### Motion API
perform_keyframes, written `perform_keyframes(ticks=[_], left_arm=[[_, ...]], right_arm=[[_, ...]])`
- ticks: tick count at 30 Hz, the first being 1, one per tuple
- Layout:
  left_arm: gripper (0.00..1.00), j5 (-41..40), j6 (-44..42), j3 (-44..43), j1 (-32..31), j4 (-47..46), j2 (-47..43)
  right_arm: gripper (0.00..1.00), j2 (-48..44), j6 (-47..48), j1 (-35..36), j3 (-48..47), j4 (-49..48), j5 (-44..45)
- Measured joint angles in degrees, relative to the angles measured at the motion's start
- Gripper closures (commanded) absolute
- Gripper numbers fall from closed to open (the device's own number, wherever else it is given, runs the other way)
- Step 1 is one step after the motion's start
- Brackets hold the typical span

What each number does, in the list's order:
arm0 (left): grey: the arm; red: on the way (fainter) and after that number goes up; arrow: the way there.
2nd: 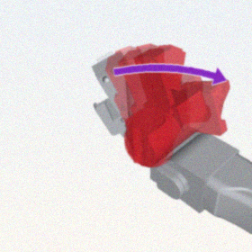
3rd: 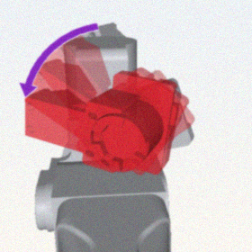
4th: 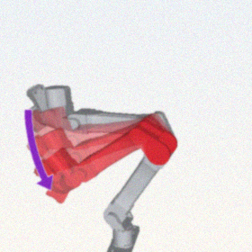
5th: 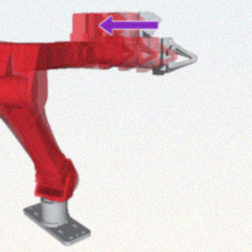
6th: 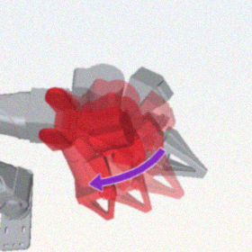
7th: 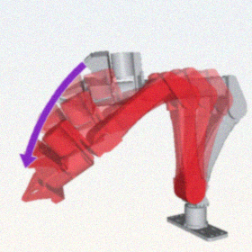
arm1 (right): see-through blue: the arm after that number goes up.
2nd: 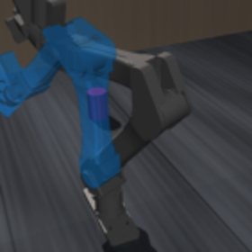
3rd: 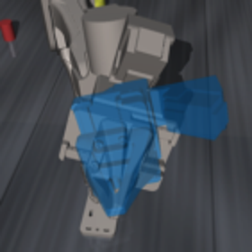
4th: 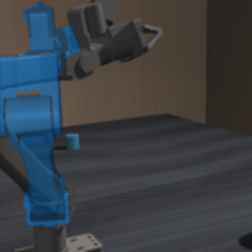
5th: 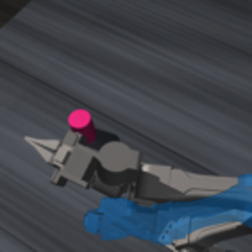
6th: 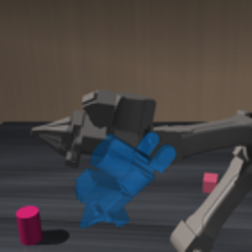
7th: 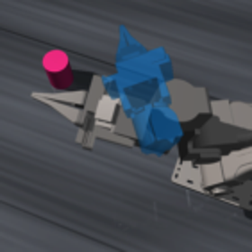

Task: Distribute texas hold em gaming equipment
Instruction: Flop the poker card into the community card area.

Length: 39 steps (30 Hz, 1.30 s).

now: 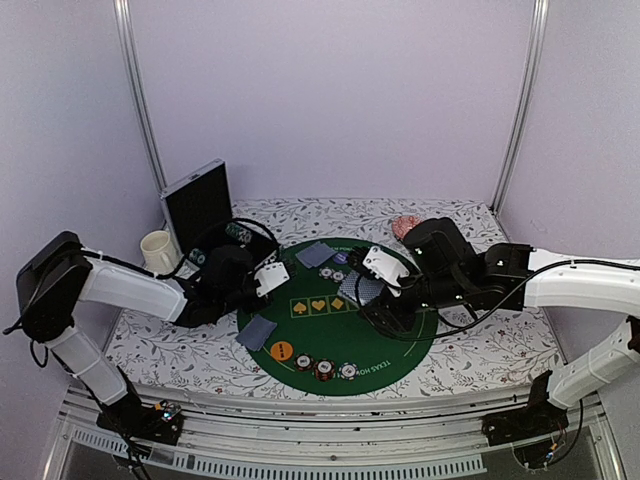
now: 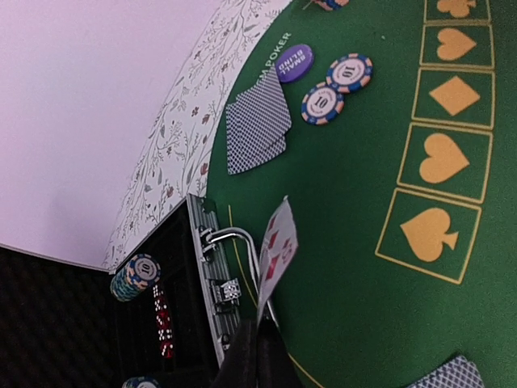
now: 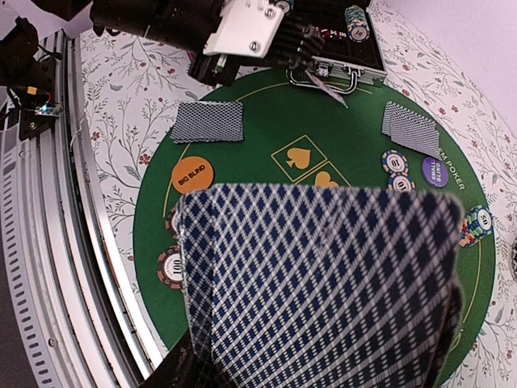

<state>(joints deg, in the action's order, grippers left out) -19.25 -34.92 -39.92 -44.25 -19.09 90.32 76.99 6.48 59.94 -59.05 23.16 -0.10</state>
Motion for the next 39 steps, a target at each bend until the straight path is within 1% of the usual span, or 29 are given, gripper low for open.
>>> perform_keyframes(ticks=[3,8,14,18,22,32,39], left_arm=[[1.0,0.26,-3.76,2.54,0.61,-4.72,2.75],[1.0,2.1,-7.13,5.4,0.39,-8.9,5.35],[1.0,2.45,-8.61,6.21,-0.11,-10.21,8.72],[1.0,3.41,-8.33,6.21,-0.26,-9.77,9.22],[1.0,4.35,-7.82,5.86,-0.55,-8.44,9.7],[1.0,5.51,-4.76,1.31,-1.57,-0.46,11.26],[1.0,5.49,-2.29,-3.78,-2.03,7.69,12.31]], right_arm=[[0.56,-0.72,-0.02,0.0,0.02,0.0,-0.09],[0.56,-1.38,-0.02,-0.02,0.0,0.02,-0.26],[0.56,-1.4,-0.04,-0.02,-0.02,0.13,-0.52],[0.56,-1.4,-0.04,0.0,-0.15,0.61,-0.57],[0.56,-1.4,-0.04,-0.02,-0.24,0.9,-0.68],[0.56,-1.4,-0.04,0.0,-0.24,1.05,-0.7],[0.56,-1.4,-0.04,-0.02,-0.24,1.14,-0.7]])
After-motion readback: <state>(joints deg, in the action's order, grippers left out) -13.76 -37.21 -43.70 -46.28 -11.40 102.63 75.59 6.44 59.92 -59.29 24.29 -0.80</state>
